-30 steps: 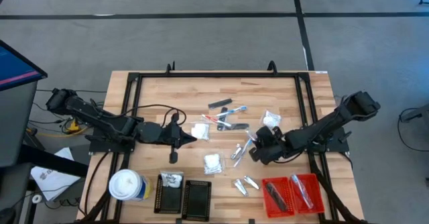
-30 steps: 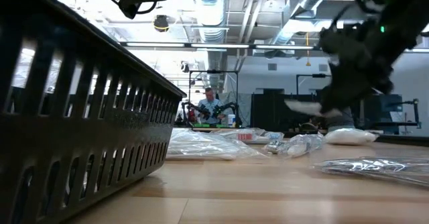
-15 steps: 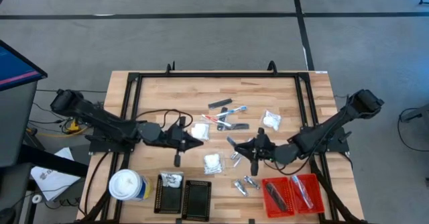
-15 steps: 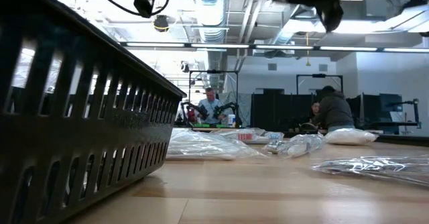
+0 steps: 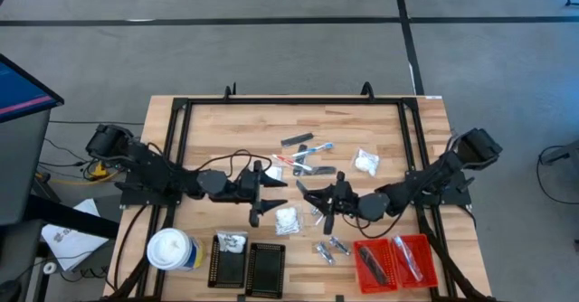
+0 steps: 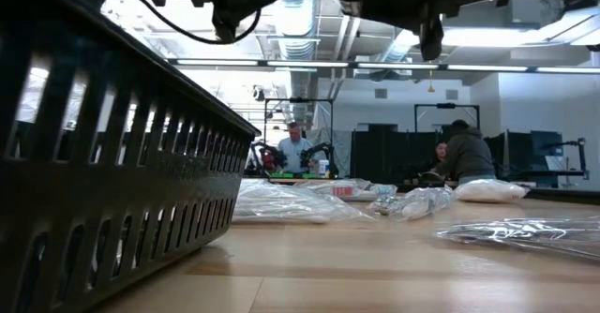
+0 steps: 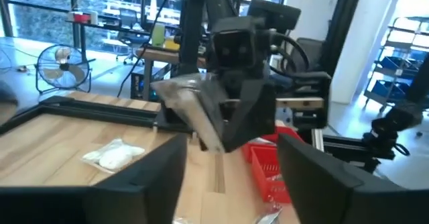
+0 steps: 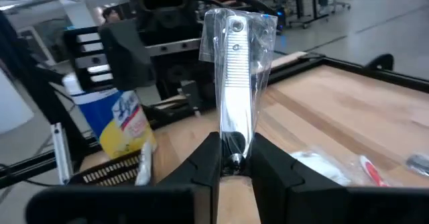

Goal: Pick & Place Travel size toiletries
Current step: Put the nail cutter into the right black bin

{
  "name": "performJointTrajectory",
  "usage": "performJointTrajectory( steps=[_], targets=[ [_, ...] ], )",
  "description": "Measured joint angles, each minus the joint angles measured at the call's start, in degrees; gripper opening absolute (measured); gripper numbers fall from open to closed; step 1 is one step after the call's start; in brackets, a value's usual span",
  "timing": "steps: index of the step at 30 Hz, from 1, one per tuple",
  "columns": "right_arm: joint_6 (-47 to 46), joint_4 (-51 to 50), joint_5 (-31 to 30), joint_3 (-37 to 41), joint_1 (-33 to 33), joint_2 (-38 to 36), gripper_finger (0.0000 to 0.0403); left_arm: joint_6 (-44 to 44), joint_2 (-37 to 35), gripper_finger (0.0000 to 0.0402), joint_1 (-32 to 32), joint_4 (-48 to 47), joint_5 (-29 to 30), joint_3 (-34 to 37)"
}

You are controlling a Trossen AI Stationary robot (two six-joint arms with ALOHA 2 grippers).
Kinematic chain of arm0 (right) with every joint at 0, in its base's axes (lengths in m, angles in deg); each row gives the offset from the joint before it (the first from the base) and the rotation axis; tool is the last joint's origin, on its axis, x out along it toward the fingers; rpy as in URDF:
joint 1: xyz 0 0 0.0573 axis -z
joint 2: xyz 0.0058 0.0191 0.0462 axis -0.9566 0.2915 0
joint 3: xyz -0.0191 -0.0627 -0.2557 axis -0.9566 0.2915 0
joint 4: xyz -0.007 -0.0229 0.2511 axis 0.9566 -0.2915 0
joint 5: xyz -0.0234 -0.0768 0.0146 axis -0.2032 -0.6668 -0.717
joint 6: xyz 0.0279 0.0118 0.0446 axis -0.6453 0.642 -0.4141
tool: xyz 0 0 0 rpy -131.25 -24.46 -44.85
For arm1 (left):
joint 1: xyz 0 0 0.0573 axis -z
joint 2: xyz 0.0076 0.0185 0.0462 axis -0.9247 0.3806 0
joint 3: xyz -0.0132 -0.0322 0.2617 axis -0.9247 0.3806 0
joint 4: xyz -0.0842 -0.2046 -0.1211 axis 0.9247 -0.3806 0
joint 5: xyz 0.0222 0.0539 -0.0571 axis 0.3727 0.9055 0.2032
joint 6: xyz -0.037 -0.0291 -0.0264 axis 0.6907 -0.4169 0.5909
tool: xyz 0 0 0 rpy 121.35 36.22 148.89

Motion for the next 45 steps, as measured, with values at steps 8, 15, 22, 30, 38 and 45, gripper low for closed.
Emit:
performJointTrajectory(
  steps=[8, 15, 22, 30, 38, 45],
  targets=[
    [5.4, 14.3, 3.0, -1.3, -0.1, 5.4, 0.0052, 2.5, 0.3, 0.0288, -0.9, 1.4, -0.1, 0.0],
    [9.2, 13.8, 4.3, -7.8, -0.1, 11.2, 0.0052, 1.4, 0.3, 0.029, -0.9, 2.9, -4.8, 0.0],
    [11.1, 13.4, 4.8, -9.9, -0.4, 11.5, 0.0052, 0.7, 0.3, 0.0289, -0.8, 3.3, -7.9, 0.0],
    [10.6, 12.8, 4.8, -9.9, 0.0, 11.6, 0.0052, -0.4, 0.3, 0.0289, -0.8, 4.0, -8.9, 0.0],
    [10.6, 12.8, 4.8, -9.9, 0.1, 11.6, 0.0052, -0.5, 0.3, 0.0279, -0.8, 5.6, -12.7, 0.0],
    [9.1, 12.8, 4.8, -9.9, 0.9, 11.6, 0.0052, -0.8, 0.3, 0.0227, -0.8, 6.0, -12.6, 0.0]
  ],
)
